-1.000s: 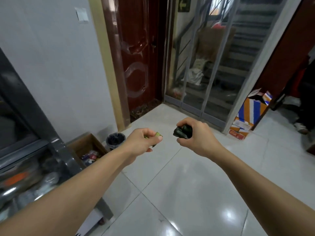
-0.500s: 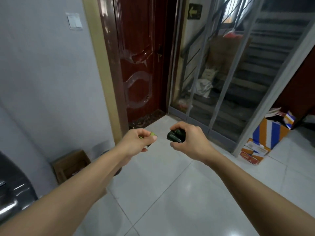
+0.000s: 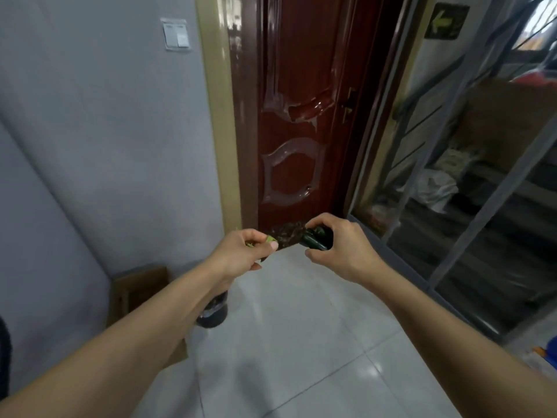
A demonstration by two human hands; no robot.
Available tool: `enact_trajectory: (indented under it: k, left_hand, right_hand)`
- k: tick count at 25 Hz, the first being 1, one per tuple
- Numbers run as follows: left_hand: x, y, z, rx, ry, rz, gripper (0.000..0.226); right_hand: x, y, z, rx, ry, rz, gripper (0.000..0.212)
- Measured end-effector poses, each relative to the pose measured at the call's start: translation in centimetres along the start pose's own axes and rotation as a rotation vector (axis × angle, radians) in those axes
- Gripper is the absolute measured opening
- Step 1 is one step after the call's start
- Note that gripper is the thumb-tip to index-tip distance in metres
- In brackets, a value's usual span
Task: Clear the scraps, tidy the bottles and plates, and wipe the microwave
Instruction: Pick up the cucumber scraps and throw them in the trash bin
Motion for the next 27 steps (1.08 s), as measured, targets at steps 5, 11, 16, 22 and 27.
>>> enact_trajectory:
  k: [5,11,16,22,27]
  left_hand:
    - [6.0,2.5,3.2,-0.082,0.185,-0.06,0.015]
    - [11.7,2.2,2.9,-0.085,0.342,-0.151,0.015]
    - [17.4,0.8,-0.1,-0.102,0.437,-0.193,0.012]
    - [26.1,-0.1,-6.6,-0.15,0.525,-0.219,0.021]
    - [29.8,-0.4,-11.6,-0.205,0.611,-0.263,0.019]
  right_hand:
    - [8.7,5.3,-1.6,0.028,-0.146,-0.13,0.039]
    - [17.5,8.1,0.3,0.098,-0.265,-0.217,0.037]
    - [25.0,7.8,4.0,0.114,-0.329,-0.286,0.033]
    - [36.0,5.0,9.6,0.085,-0.42,-0.364,0.037]
    - [42.8,2.4,13.8,0.088,-0.511,-0.443,0.038]
Point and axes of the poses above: each hand's wrist, its own x-axis towards the middle knuckle, its own z-axis out of the palm, y = z × x, the point moved 3 cm from there along x, towards the middle knuckle, and after that the axes turned 1 degree about -x, right-handed, at the moved point
